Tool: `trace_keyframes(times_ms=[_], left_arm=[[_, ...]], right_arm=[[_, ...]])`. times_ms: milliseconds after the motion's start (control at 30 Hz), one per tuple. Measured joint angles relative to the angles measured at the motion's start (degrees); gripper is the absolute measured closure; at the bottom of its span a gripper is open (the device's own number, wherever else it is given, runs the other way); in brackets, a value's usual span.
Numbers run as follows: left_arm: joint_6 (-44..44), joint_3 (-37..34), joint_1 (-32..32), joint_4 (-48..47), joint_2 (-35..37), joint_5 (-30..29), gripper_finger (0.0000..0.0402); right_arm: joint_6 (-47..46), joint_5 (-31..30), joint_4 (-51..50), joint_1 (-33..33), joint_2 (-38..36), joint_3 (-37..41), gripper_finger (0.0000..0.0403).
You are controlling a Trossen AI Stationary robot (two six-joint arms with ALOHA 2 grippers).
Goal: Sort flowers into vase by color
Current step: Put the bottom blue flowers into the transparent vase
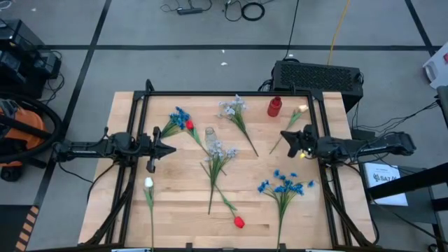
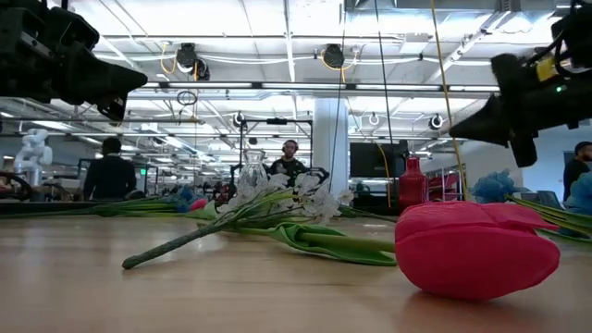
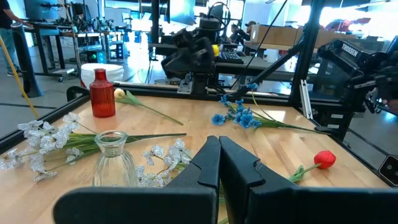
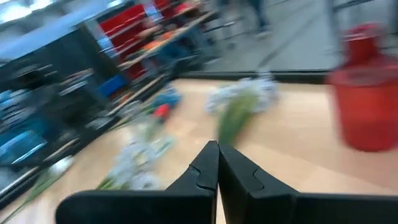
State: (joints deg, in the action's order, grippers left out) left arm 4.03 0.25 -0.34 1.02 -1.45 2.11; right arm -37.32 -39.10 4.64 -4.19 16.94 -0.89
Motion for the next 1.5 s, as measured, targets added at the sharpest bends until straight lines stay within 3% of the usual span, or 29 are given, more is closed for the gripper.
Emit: trace_keyframes(times_ms=[167, 367, 600, 833, 1033, 1233, 1367, 1500], left_arm=[[0.02, 0.02, 0.0, 0.0, -0.01, -0.02, 0.0393], [0.01, 0.01, 0.0, 0.01, 0.0, -0.02, 0.0393], [0.02, 0.02, 0.0, 0.01, 0.0, -0.01, 0.0393], [0.0, 0.02, 0.0, 0.02, 0.0, -0.02, 0.0393], [0.0, 0.02, 0.0, 0.0, 0.0, -0.02, 0.0393], [0.0, 0.02, 0.0, 0.02, 0.0, -0.02, 0.0393], [0.01, 0.01, 0.0, 0.0, 0.0, -0.02, 0.0393], [0.01, 0.01, 0.0, 0.0, 0.0, -0.02, 0.0393]], right_arm=[[-5.17, -0.03, 4.98, 1.98, 3.0, -0.09, 0.0403], [-9.04, 1.88, -0.25, 1.12, 5.82, -6.39, 0.0403], [-9.6, -2.08, -18.61, -0.5, 15.0, -24.31, 0.0403], [-15.88, -2.39, -38.85, -0.81, 32.25, -45.87, 0.0403], [-21.69, 5.16, -57.5, -1.41, 49.14, -65.51, 0.0403], [-34.6, 9.49, -79.05, -5.15, 62.74, -82.75, 0.0403], [-46.51, 20.86, -87.77, -9.78, 68.11, -90.11, 0.0403], [-59.78, 23.95, -94.32, -17.12, 71.28, -94.53, 0.0403]])
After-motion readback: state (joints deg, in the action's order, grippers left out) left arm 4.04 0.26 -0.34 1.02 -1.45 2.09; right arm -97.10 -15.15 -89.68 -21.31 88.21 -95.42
